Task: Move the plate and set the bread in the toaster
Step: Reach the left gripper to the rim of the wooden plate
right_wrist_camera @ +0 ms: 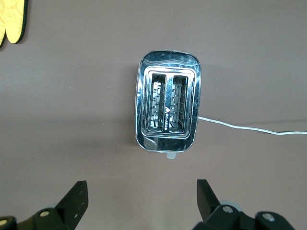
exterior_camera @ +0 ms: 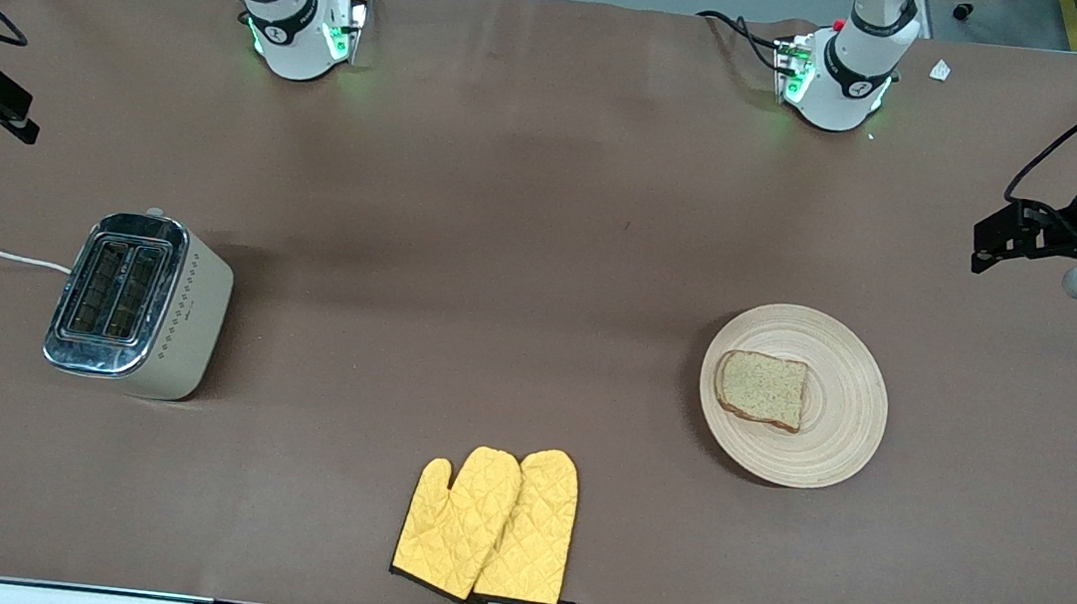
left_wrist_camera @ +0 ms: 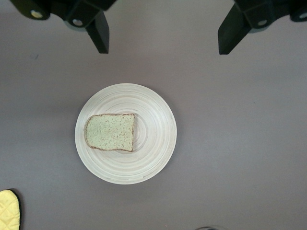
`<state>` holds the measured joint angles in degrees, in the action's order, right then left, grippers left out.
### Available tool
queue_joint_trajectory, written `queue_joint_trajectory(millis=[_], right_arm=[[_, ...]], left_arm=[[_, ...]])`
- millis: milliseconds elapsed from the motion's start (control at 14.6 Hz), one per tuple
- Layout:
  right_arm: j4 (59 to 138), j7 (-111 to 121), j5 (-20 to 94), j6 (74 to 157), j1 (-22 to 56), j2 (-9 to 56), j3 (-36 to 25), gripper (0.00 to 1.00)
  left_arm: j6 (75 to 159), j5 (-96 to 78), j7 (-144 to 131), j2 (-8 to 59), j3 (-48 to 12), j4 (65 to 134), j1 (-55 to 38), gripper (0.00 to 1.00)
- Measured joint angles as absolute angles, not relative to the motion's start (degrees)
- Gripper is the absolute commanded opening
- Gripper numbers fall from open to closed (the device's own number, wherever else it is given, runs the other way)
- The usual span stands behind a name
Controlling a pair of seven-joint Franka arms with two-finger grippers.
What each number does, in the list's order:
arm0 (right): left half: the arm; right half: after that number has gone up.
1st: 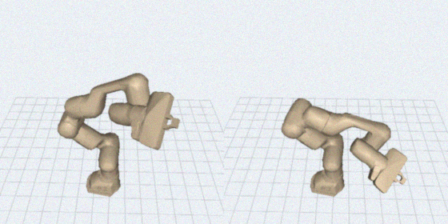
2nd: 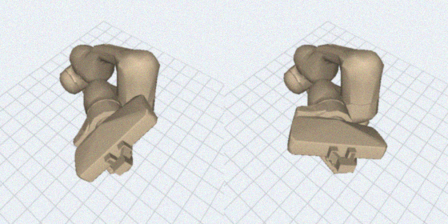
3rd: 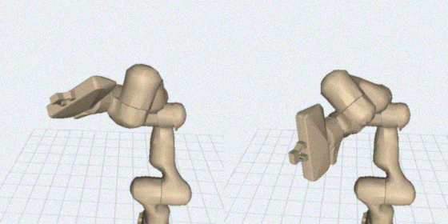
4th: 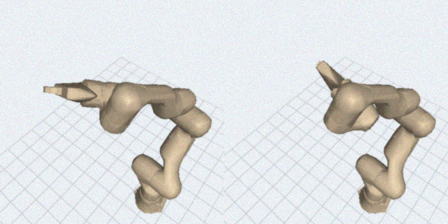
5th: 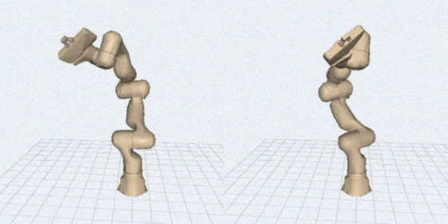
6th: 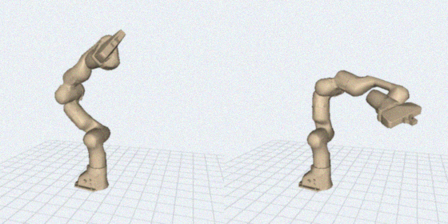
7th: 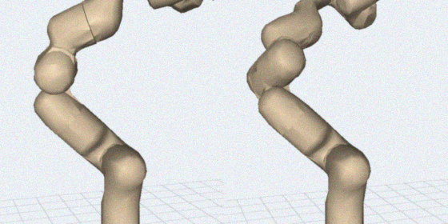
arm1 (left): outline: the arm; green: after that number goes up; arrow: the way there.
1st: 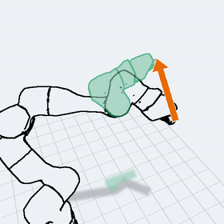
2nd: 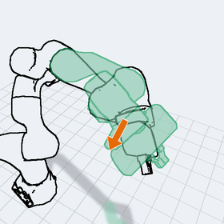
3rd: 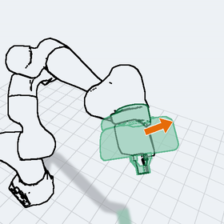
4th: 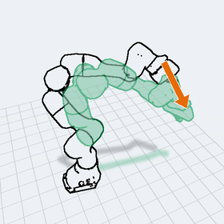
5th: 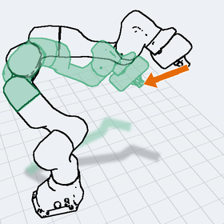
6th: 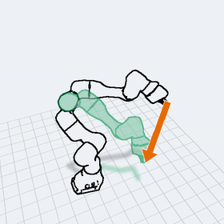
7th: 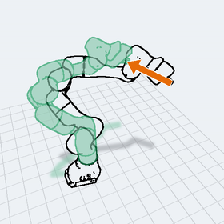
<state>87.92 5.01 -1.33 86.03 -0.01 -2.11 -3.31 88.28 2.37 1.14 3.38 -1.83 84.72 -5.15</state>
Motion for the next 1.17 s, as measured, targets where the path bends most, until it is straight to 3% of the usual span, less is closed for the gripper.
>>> queue_joint_trajectory(millis=[755,1167], right_arm=[[87.9,5.0,-0.9,86.0,0.0,-2.1,-3.4,1.0],[88.0,5.0,-0.8,86.0,-0.1,-2.1,-3.4,1.0]], left_arm=[[87.0,-0.2,3.0,6.0,-1.6,84.7,-3.1,1.0],[90.8,-15.3,5.9,19.6,-1.2,85.3,9.8,1.0]])
